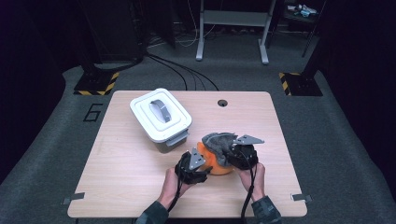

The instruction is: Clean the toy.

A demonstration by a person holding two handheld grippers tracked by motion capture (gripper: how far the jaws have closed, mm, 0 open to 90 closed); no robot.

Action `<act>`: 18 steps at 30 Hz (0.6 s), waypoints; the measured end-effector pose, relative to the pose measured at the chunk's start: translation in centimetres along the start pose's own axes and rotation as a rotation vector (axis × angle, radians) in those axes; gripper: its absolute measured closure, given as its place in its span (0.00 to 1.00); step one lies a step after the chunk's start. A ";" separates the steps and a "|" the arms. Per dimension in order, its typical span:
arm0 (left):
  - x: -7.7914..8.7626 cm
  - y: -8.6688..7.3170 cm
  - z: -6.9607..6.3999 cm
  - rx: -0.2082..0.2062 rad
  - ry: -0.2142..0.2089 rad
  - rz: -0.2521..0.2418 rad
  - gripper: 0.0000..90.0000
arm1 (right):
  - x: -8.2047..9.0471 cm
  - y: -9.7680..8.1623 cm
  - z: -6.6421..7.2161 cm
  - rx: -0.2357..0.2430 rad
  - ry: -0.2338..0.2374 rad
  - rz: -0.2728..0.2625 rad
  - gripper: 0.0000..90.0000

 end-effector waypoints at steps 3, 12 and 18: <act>-0.1 -0.2 0.5 0.046 -0.040 -0.022 0.72 | 0.1 -0.1 -0.3 -0.016 0.006 -0.007 0.80; 0.0 -0.3 0.9 0.103 -0.050 -0.031 0.81 | 2.2 0.1 0.1 -0.016 -0.018 -0.065 0.80; 0.0 -0.2 1.1 0.127 -0.060 -0.036 0.81 | 3.4 0.1 2.2 0.043 -0.008 -0.079 0.80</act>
Point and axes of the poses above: each handheld gripper's, and its own axes: x roughly backward along the jaws, y roughly out of its top, z roughly to its left, the point moved 3 cm from there along -x, roughly forward along the jaws, and after that the axes turned 12 degrees about z, right-handed, at the moved point
